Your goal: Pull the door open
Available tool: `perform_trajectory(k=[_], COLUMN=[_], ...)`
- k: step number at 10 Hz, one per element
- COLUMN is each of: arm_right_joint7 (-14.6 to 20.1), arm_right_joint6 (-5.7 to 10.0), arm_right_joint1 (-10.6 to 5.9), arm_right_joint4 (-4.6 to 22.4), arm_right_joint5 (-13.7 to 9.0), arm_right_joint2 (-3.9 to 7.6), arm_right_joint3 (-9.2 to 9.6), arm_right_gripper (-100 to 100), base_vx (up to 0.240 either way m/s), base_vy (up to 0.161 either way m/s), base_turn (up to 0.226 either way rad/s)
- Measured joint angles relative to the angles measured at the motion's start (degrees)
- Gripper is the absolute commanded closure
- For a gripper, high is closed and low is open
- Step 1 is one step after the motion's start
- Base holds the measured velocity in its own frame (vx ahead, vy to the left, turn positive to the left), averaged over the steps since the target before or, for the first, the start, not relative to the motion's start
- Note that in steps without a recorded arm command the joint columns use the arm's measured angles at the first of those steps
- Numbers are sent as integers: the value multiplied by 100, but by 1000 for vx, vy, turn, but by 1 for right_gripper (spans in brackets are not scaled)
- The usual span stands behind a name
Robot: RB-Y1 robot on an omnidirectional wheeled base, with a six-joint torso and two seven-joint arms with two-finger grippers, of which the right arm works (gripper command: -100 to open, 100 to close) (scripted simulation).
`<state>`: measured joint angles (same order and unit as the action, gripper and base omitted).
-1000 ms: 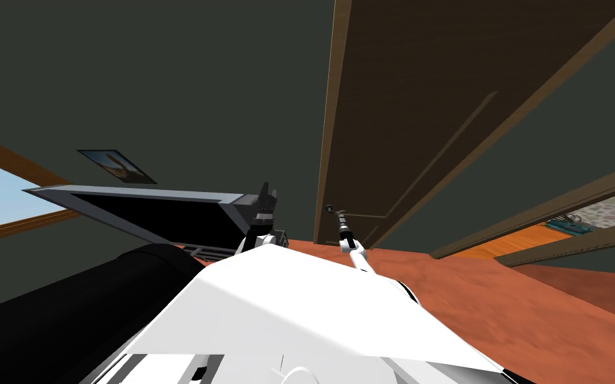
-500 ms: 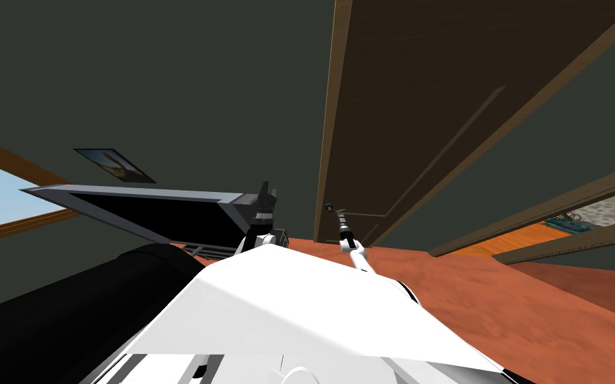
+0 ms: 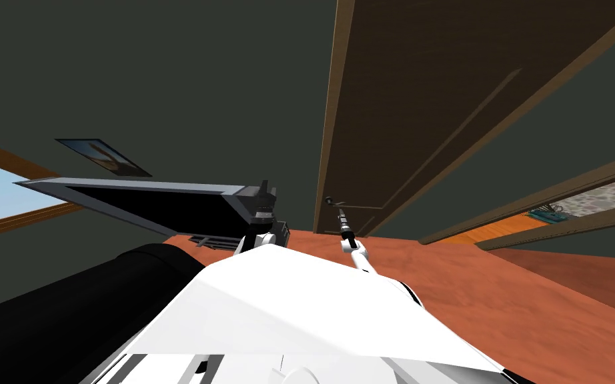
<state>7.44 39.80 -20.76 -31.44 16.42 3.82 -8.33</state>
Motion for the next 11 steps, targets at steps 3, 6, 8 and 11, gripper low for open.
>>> perform_trajectory(k=[3, 6, 8, 11], arm_right_joint7=[-18, -56, -139, -196], arm_right_joint6=[2, 38, 128, 145], arm_right_joint1=[-6, -56, -184, -180], arm_right_joint4=[5, 93, 312, 300], arm_right_joint5=[-1, -11, -36, -35], arm_right_joint2=[51, 117, 55, -89], arm_right_joint3=[-11, -42, -115, -140], arm_right_gripper=[-100, -100, -100, -100], base_vx=[-221, -203, 51, 151], base_vy=[-45, 4, 7, 23], base_turn=[15, 0, -70, -11])
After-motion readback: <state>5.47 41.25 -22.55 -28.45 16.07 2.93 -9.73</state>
